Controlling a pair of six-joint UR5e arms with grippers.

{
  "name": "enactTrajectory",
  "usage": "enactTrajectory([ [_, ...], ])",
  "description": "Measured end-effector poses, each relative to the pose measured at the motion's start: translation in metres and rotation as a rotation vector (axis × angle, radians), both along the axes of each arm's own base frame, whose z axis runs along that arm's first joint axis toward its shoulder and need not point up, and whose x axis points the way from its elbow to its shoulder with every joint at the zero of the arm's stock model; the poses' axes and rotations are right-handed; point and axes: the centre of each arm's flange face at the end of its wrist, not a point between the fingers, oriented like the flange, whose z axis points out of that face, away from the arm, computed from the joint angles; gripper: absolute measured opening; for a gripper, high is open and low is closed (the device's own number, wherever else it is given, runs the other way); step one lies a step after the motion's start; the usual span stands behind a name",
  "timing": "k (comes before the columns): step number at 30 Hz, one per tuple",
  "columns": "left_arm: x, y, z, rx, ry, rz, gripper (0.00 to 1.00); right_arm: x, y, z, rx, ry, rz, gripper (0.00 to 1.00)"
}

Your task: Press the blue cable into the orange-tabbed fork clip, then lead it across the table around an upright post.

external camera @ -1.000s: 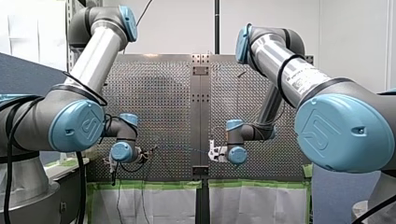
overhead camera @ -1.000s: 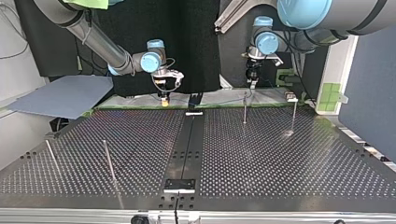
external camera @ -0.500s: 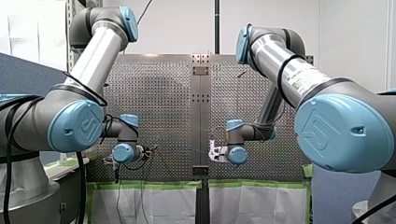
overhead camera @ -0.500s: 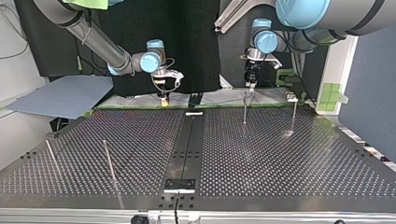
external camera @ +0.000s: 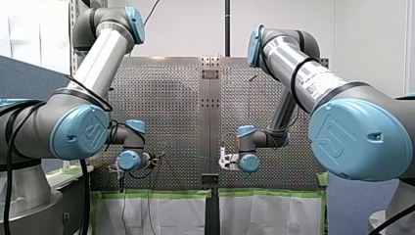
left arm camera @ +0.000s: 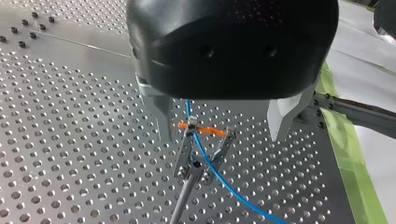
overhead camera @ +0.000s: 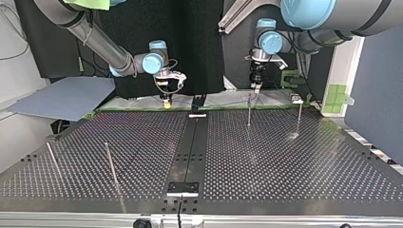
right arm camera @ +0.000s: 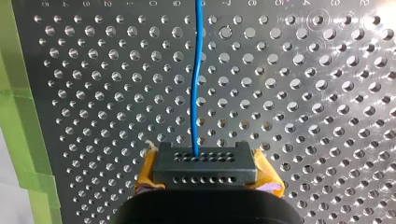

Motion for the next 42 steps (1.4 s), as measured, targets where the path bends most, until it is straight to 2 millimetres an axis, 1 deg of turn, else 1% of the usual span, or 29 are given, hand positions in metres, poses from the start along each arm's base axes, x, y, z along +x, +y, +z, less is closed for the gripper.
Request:
enactTrajectory([
  [17,-0.001,0.001,-0.001,0.012,0.008,0.009,1.00,0.000,0.000,0.000,0.000,0.000,0.000,0.00],
  [23,-0.002,-0.002,-0.001,0.011,0.008,-0.011,1.00,0.000,0.000,0.000,0.000,0.000,0.001,0.00],
  [29,-0.002,-0.009,0.000,0.004,0.005,-0.029,1.00,0.000,0.000,0.000,0.000,0.000,0.002,0.00],
  [36,0.003,-0.022,0.004,-0.034,-0.007,-0.051,1.00,0.000,0.000,0.000,0.000,0.000,0.001,0.00],
  [42,0.004,-0.033,0.006,-0.045,-0.010,-0.067,1.00,0.000,-0.001,-0.001,-0.001,-0.001,0.001,0.00],
])
